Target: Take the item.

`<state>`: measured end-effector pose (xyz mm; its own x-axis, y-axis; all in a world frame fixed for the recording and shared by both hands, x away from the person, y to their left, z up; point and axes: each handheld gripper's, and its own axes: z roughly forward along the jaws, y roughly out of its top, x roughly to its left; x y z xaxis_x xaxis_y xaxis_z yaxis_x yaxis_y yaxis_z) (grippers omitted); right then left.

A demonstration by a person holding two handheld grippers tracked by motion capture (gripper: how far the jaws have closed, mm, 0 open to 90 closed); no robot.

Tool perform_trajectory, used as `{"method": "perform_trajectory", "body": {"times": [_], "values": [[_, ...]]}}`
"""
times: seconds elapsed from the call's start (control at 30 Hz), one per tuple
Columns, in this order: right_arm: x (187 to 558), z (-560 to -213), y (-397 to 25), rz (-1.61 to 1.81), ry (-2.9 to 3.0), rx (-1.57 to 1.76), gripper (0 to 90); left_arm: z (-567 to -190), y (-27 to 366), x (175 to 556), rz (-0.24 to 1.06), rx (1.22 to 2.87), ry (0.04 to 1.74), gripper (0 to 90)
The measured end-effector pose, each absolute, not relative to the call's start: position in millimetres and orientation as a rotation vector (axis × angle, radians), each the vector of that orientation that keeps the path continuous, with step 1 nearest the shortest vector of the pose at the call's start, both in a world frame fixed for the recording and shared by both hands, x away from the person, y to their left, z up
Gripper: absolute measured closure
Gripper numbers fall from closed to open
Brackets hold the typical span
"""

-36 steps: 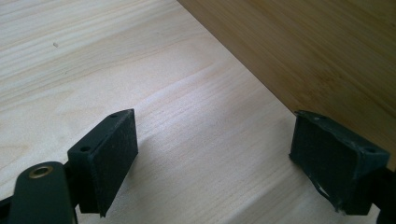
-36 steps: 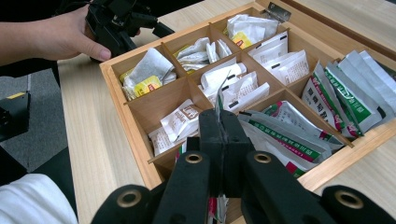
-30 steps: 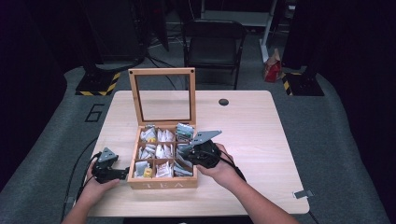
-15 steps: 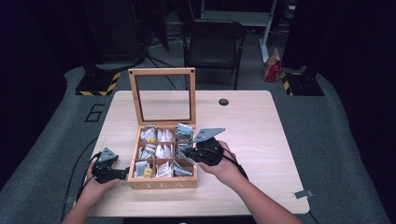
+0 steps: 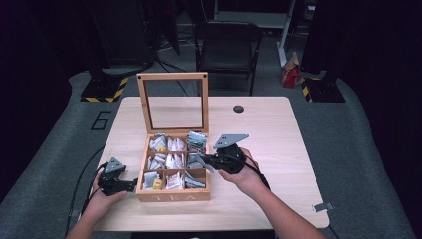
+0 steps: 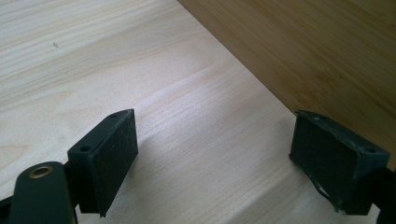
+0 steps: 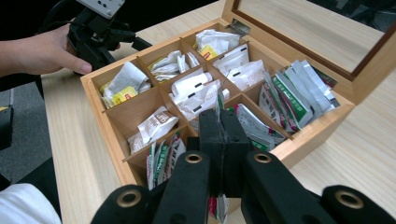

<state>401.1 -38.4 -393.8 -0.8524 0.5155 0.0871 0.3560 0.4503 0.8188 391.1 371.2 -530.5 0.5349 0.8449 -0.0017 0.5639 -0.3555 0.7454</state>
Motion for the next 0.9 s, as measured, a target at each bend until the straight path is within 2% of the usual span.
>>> {"method": "perform_trajectory", "body": {"times": [0.9], "values": [[411,-391,-80,1.339,2.429,0.859,90.0,-530,372,391,0.511,2.070,1.133,14.4]]}}
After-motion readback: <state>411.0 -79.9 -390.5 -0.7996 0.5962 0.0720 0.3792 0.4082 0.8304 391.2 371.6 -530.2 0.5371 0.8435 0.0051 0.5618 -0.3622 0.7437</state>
